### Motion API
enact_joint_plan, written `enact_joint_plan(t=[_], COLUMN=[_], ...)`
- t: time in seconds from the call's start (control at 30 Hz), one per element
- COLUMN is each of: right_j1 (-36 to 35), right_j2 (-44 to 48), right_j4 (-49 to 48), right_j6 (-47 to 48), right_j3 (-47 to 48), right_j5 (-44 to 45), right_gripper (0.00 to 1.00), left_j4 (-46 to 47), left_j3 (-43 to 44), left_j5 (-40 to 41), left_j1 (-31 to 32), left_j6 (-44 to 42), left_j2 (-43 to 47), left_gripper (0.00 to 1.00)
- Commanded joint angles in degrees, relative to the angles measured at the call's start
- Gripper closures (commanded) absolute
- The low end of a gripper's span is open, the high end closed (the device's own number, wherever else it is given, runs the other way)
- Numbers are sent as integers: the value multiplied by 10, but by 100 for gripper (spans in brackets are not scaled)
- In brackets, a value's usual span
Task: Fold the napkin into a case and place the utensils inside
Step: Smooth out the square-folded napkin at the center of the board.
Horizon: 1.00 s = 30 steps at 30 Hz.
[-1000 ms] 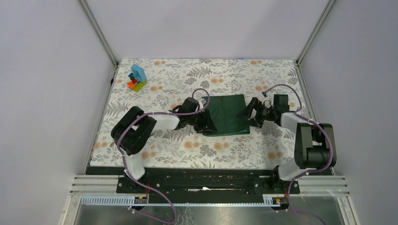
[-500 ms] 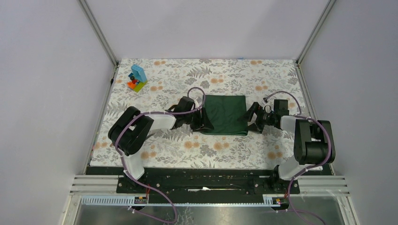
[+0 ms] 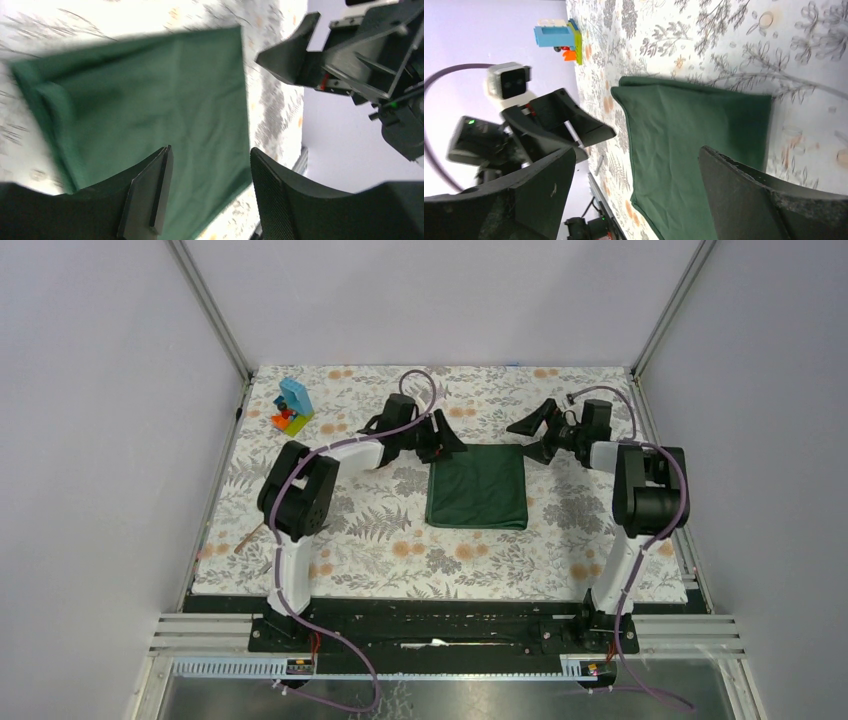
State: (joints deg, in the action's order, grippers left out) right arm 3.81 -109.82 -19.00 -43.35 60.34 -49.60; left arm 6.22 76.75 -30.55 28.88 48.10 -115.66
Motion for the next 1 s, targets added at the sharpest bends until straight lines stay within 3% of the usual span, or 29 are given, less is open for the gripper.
enact_joint_plan(t=[0.0,0.33,0.5,0.73,0.83,0.97], right_j1=[-1,4,7,6,-3,-25], right_j2=[-69,-188,-207,-135,-88,-21], right_j4=[-87,-95,30,272,309,306], right_j6=[-70,-77,14,158,162,152], right_j3=[63,125,164,253,261,190], right_j5=[-36,-33,15,122,118,90], right_gripper=[0,0,0,0,0,0], left_j4=[45,147,150,94,111,120], left_j3=[54,70,53,92,115,131], left_j5=[-21,-45,-51,-66,-89,-97], left_j1=[-40,-83,-89,-85,-78,-69], left_j6=[17,71,69,30,48,63], left_j2=[-74,-164,-164,-118,-116,-127], left_gripper=[37,33,32,25,25,24])
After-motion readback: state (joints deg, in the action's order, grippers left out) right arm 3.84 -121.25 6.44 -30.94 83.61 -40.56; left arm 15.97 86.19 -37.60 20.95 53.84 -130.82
